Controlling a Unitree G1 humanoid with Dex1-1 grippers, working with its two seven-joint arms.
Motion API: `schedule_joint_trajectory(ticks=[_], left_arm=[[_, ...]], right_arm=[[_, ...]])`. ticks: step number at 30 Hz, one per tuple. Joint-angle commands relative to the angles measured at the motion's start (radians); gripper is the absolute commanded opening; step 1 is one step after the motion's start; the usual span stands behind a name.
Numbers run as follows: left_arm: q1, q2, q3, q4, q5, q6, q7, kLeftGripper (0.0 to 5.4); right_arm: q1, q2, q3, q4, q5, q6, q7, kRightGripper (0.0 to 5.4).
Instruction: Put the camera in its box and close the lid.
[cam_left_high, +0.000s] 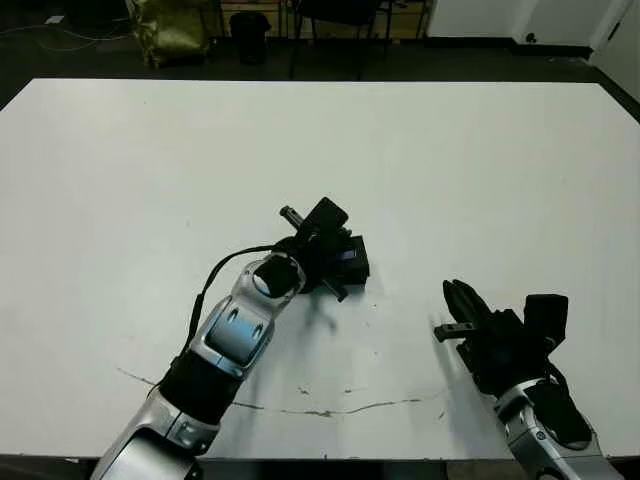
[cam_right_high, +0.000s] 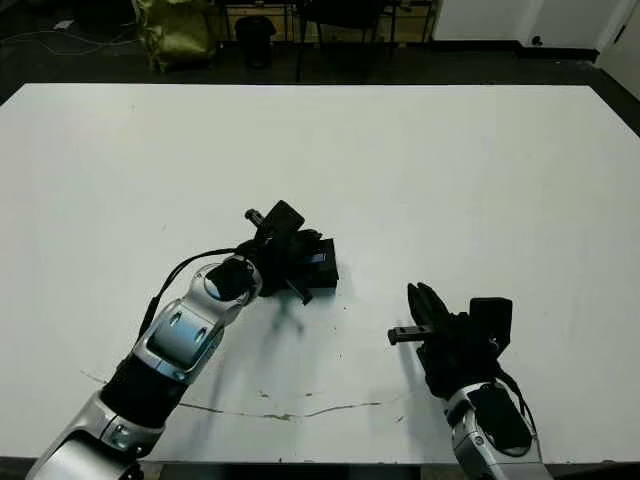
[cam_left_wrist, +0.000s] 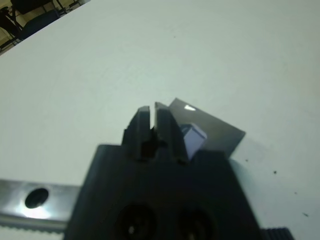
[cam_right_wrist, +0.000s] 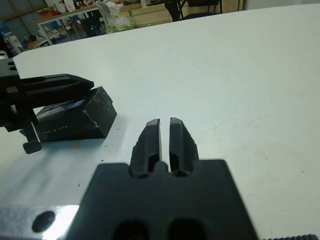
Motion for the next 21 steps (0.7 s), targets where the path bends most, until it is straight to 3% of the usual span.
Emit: schedule_joint_trajectory(ticks=[1, 5, 8, 10, 15, 17, 21], left_arm=[[0.046, 0.002, -0.055, 0.046, 0.009, 0.045, -0.026, 0.02], [0.052, -0.007, -0.084, 0.03, 0.04, 0.078, -0.01, 0.02], [0.072, -0.027, -0.066, 0.018, 0.007, 0.08, -0.023, 0.02], [0.09, -0.048, -0.056, 0.013, -0.008, 0.088, -0.012, 0.02], [0.099, -0.093, -0.065, 0.046, 0.002, 0.123, 0.017, 0.02], [0.107, -0.096, -0.063, 0.085, -0.005, 0.083, 0.011, 0.02], [0.12, -0.162, 0.021, 0.158, -0.058, 0.124, 0.045, 0.02]], right_arm=[[0.009, 0.0, 0.002, -0.007, -0.007, 0.017, -0.015, 0.0], [0.006, -0.002, -0.008, 0.016, 0.015, -0.004, 0.008, 0.0], [0.003, -0.007, -0.01, 0.026, 0.007, -0.003, 0.011, 0.0], [0.003, -0.005, -0.014, 0.049, 0.011, -0.049, 0.035, 0.0], [0.007, 0.002, -0.024, 0.024, 0.038, -0.018, 0.023, 0.0], [0.007, 0.001, -0.022, 0.02, 0.032, -0.015, 0.014, 0.0], [0.0, -0.007, -0.029, 0.043, 0.031, -0.03, 0.022, 0.0]])
